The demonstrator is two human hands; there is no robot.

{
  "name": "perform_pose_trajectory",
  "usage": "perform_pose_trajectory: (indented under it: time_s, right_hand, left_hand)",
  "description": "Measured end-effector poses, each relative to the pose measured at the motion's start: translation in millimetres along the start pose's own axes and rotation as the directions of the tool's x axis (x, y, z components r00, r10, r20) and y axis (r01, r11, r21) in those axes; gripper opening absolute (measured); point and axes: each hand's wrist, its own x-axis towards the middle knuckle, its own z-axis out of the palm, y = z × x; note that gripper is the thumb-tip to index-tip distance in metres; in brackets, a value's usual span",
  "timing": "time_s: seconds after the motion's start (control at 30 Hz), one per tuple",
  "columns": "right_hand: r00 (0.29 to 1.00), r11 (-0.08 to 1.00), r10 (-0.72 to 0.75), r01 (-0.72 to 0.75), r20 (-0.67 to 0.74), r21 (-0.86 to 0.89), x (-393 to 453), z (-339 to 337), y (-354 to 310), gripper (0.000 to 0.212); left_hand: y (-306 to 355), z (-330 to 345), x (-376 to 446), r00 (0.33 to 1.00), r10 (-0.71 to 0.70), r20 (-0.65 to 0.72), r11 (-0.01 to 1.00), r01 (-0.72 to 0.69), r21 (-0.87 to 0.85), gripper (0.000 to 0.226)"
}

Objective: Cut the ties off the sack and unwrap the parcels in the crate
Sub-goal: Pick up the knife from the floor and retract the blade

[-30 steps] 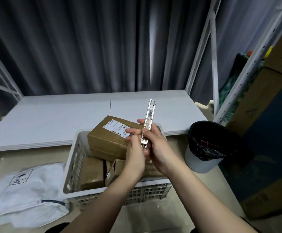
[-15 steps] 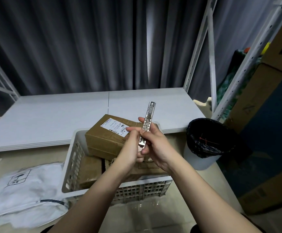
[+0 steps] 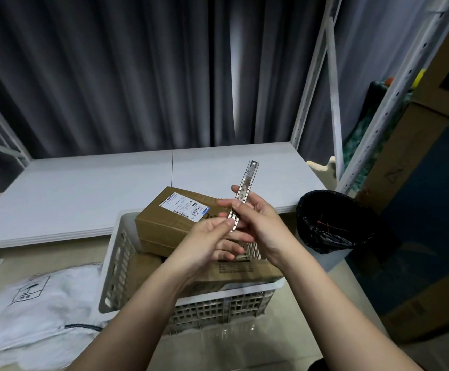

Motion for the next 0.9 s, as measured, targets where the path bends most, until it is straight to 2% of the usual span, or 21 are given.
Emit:
perform_pose_trajectory:
  time_s: [0.13,0.23,0.3,0.37,0.43,0.53,0.6,0.7,0.8,0.9]
  right_hand:
    - [0.997,0.986,0.064,-0.056,0.047,-0.154,-1.6,-1.9,5.7,0.027]
    - [0.998,0.978,0.055,-0.049,0.02,-0.205,-1.6,-9.1,8.0,0.021]
    - [0.997,0.975,0.061,-0.071,-0.052,-0.211,-0.3,-21.3,4.8,0.01]
    - [0.982,0.966,0.11,-0.142,-0.155,-0.216,4.2,-38.2,2.5,0.01]
    - [0.958,0.951,0.149,-0.206,-0.244,-0.229,10.4,-60.7,2.0,0.012]
    - [0.934,0.937,0.193,-0.266,-0.301,-0.226,20.9,-92.5,-0.1,0.018]
    - [0.913,0.925,0.208,-0.301,-0.352,-0.233,30.9,-112.2,-0.4,0.028]
    - [0.867,0.927,0.25,-0.343,-0.432,-0.154,53.1,-139.9,3.0,0.035]
    - [0.836,0.917,0.32,-0.391,-0.446,-0.075,88.0,-169.8,18.0,0.036]
    - [0.801,0.887,0.401,-0.461,-0.445,-0.032,125.3,-193.8,42.1,0.03]
  left_hand:
    - [-6.7,2.9,4.9,0.996,0.029,-0.082,1.0,-0.029,0.001,0.021]
    - [-10.2,11.0,8.7,0.997,0.007,-0.077,1.0,-0.007,-0.006,0.022]
    - [-10.4,21.3,15.1,0.998,-0.024,-0.052,0.999,0.026,0.035,0.022]
    - [-10.8,32.2,28.1,0.997,-0.064,-0.037,0.992,0.067,0.109,0.024]
    - [-12.7,45.0,49.5,0.994,-0.095,-0.048,0.962,0.104,0.253,0.027]
    - [-19.6,64.8,84.8,0.995,-0.074,-0.069,0.856,0.099,0.508,0.036]
    - [-25.2,77.2,108.7,0.997,-0.033,-0.065,0.784,0.066,0.617,0.037]
    - [-34.0,90.0,146.5,0.998,-0.004,-0.055,0.695,0.043,0.718,0.033]
    - [-46.4,91.1,191.7,0.998,0.018,-0.058,0.593,0.036,0.805,0.028]
    - [-65.3,80.5,236.6,0.997,0.059,-0.054,0.425,0.024,0.905,0.025]
